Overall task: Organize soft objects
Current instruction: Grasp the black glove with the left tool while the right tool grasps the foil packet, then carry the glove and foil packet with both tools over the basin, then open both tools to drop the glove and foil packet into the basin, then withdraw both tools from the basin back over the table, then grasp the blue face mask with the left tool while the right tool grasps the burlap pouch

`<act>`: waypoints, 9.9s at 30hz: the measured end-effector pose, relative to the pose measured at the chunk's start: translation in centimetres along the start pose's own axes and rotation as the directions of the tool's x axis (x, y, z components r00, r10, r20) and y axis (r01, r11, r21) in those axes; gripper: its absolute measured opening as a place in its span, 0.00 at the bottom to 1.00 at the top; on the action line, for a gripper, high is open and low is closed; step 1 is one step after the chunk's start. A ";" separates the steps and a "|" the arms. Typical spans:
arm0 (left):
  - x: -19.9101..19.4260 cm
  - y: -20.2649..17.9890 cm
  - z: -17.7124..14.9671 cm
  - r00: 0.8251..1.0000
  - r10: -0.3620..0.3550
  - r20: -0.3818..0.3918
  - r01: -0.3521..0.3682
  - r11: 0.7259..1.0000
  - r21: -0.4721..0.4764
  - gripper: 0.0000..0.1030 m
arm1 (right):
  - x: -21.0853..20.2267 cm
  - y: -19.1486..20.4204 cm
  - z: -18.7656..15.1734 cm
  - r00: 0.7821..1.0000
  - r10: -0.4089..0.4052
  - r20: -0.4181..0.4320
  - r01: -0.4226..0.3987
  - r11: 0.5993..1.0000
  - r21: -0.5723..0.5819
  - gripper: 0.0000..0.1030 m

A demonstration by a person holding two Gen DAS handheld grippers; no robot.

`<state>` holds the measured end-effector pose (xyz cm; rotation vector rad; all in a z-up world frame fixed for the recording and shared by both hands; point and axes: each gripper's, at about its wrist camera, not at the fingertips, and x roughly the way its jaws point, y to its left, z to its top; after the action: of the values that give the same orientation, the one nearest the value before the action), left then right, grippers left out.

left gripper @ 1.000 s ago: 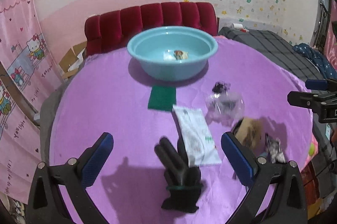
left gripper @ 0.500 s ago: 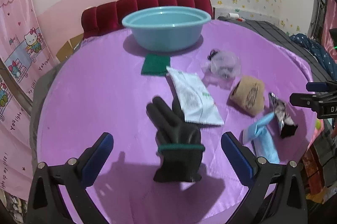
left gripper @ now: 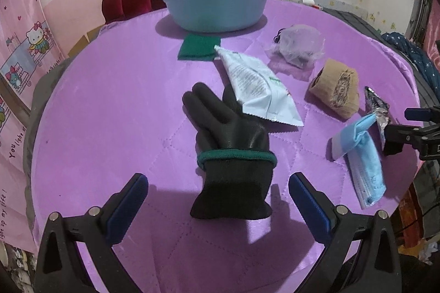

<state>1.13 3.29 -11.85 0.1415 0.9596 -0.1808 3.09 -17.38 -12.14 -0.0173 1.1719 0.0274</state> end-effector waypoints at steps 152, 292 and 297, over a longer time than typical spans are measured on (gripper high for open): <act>15.8 4.4 32.8 0.987 -0.118 -0.109 0.117 0.993 -0.012 0.34 | 12.2 7.6 39.2 0.977 0.185 -0.108 -0.198 0.973 -0.121 0.34; 0.8 -10.5 2.8 0.912 -0.389 -0.133 0.405 0.906 0.123 0.12 | -0.7 0.7 6.0 0.999 0.031 -0.022 -0.030 0.999 0.042 1.00; -0.4 -9.6 3.2 0.927 -0.356 -0.116 0.370 0.920 0.132 0.11 | -0.3 1.2 6.6 0.998 0.052 -0.026 -0.051 0.998 0.039 1.00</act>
<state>1.39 -6.68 -10.11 0.1101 1.0572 -0.5968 9.00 -15.97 -9.35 0.0463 1.1994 0.0504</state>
